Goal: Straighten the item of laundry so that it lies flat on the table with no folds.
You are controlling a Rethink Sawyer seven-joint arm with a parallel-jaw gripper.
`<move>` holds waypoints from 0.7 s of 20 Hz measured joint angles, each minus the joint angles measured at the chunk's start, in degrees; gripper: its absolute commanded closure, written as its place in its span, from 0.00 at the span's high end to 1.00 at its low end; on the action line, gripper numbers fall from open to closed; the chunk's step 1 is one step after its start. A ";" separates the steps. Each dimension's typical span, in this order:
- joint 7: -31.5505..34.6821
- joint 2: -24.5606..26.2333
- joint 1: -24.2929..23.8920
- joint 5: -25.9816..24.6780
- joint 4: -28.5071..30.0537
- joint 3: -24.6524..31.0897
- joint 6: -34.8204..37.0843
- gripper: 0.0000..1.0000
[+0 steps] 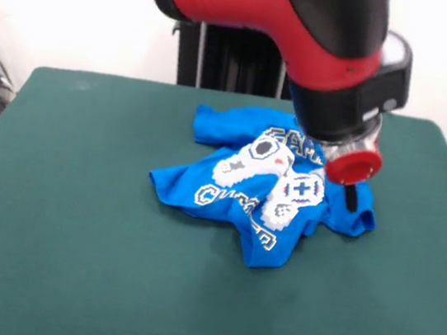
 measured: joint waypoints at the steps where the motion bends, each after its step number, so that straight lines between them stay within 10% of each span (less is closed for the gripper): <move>1: 0.00 -0.46 -0.85 -0.13 -1.24 0.61 1.33 1.00; 14: 0.00 0.67 0.75 -11.23 -8.20 -3.44 3.36 1.00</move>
